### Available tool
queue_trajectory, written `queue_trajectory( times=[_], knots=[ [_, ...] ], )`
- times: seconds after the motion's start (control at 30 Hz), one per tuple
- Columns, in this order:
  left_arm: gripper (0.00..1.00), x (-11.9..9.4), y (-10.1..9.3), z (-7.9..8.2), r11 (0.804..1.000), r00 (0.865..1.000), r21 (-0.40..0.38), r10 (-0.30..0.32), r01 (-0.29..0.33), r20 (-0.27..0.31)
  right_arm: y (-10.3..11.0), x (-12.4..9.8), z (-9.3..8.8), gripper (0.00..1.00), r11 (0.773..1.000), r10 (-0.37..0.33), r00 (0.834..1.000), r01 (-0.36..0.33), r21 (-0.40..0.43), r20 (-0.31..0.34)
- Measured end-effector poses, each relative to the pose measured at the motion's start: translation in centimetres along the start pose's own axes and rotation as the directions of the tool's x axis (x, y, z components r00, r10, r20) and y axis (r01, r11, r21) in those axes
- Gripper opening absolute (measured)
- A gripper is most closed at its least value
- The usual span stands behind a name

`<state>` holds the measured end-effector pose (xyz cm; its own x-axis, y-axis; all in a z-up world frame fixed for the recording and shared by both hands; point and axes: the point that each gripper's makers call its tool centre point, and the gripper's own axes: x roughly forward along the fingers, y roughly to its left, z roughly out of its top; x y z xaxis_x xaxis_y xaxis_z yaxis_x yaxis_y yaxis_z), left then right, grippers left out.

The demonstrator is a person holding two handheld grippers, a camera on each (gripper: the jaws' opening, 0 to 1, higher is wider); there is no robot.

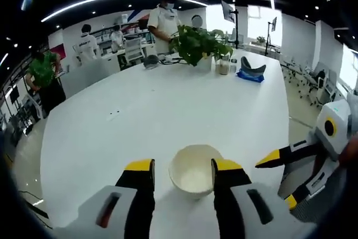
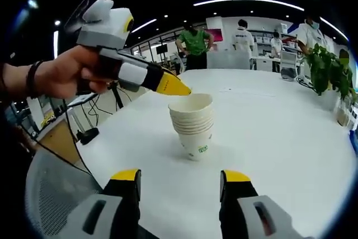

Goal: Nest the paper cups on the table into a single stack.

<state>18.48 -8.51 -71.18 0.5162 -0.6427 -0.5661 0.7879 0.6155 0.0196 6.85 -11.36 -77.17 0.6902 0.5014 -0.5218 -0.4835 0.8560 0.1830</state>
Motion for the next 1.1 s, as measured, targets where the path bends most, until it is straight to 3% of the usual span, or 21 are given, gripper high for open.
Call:
queue_trajectory(
  times=[0.07,0.13,0.27,0.33,0.4,0.47,0.63,0.73,0.83,1.0,1.1],
  knots=[
    [0.57,-0.2,-0.6,-0.8,1.000,1.000,-0.003,-0.018,0.018,-0.022,0.0,0.1,0.1,0.57,1.000,0.003,1.000,-0.003,-0.014,0.006],
    [0.61,-0.3,-0.8,-1.5,1.000,0.999,0.001,-0.021,0.022,-0.035,-0.1,0.2,0.0,0.57,1.000,0.007,1.000,-0.006,-0.018,0.009],
    [0.64,-0.3,-0.7,-3.0,0.999,0.998,-0.022,-0.026,0.025,-0.050,-0.2,0.5,0.1,0.58,0.999,0.031,1.000,-0.031,-0.034,0.003],
    [0.64,-0.4,-0.7,-3.7,0.999,0.998,-0.038,-0.026,0.024,-0.059,-0.8,0.7,-0.2,0.58,0.991,0.032,0.999,-0.038,-0.132,-0.043],
    [0.64,-0.5,-0.8,-4.2,0.999,0.997,-0.048,-0.028,0.025,-0.065,-1.7,0.9,-0.3,0.59,0.986,0.021,0.997,-0.033,-0.164,-0.071],
    [0.65,-0.2,-0.7,-5.3,0.998,0.996,-0.065,-0.031,0.026,-0.079,-2.9,1.4,0.8,0.60,0.988,0.036,0.998,-0.044,-0.151,-0.057],
    [0.63,-0.1,-0.9,-6.2,0.997,0.995,-0.076,-0.035,0.027,-0.098,-5.0,3.4,2.6,0.59,0.980,0.074,0.996,-0.081,-0.180,-0.043],
    [0.59,0.1,-1.0,-6.4,0.998,0.993,-0.058,-0.041,0.035,-0.114,-5.6,4.4,3.5,0.58,0.964,0.096,0.994,-0.106,-0.242,-0.053],
    [0.54,1.0,-0.3,-7.4,0.999,0.987,0.029,-0.018,0.023,-0.159,-5.7,5.2,3.9,0.57,0.936,0.142,0.985,-0.165,-0.311,-0.098],
    [0.45,1.9,-0.9,-6.2,0.997,0.989,0.034,-0.062,0.067,-0.134,-5.3,6.7,4.6,0.56,0.882,0.198,0.968,-0.244,-0.404,-0.153],
    [0.37,2.7,-0.8,-5.8,0.993,0.989,0.085,-0.073,0.085,-0.131,-4.1,7.3,4.9,0.47,0.854,0.247,0.954,-0.297,-0.427,-0.171]
  ],
)
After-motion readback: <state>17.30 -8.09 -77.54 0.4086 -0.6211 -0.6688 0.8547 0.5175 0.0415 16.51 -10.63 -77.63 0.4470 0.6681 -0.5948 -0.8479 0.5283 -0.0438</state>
